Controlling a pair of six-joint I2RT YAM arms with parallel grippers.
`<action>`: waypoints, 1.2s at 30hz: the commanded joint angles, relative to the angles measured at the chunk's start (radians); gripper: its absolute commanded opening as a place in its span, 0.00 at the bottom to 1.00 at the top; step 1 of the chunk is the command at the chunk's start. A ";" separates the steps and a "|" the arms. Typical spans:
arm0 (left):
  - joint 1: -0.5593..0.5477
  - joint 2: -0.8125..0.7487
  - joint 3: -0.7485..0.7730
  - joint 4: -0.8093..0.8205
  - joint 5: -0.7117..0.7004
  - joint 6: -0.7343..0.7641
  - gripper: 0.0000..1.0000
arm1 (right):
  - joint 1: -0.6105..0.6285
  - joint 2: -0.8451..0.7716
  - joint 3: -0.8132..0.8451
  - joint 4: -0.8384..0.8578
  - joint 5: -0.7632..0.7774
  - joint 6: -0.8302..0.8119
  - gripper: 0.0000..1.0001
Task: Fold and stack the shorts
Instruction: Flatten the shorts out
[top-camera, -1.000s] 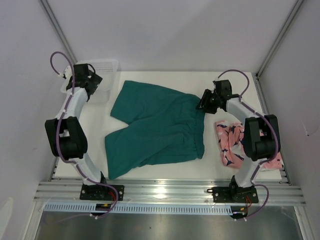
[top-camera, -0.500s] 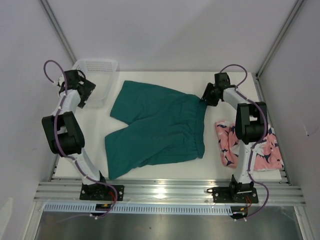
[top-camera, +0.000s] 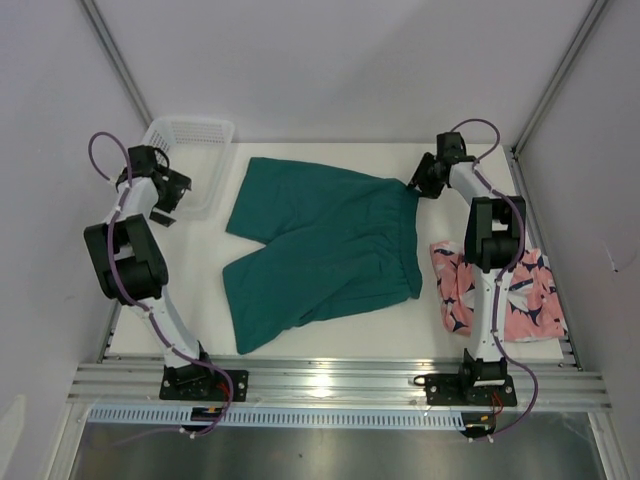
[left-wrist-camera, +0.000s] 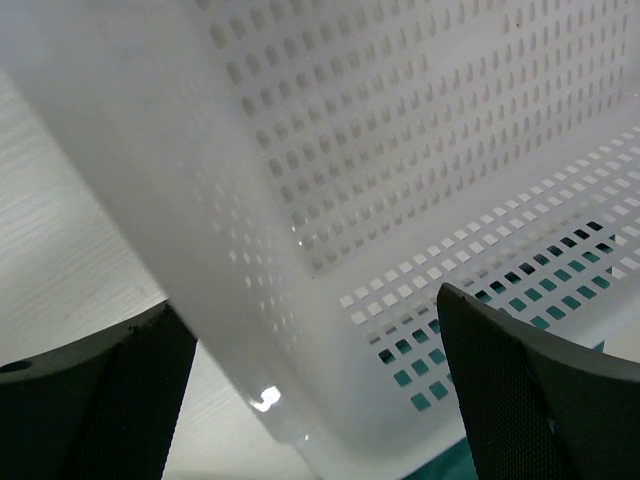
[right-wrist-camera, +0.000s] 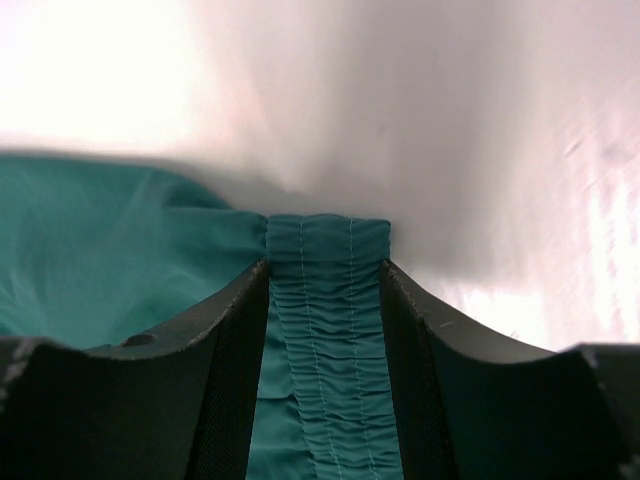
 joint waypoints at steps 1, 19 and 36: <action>-0.001 -0.118 0.061 -0.104 -0.050 -0.045 0.99 | -0.033 0.047 0.115 -0.039 -0.002 0.025 0.50; -0.018 -0.560 -0.185 -0.238 0.026 0.014 0.99 | -0.033 -0.437 -0.231 0.034 -0.174 0.067 0.77; -0.291 -1.399 -0.852 -0.241 0.110 -0.228 0.99 | 0.188 -1.161 -1.060 -0.150 0.055 0.369 0.46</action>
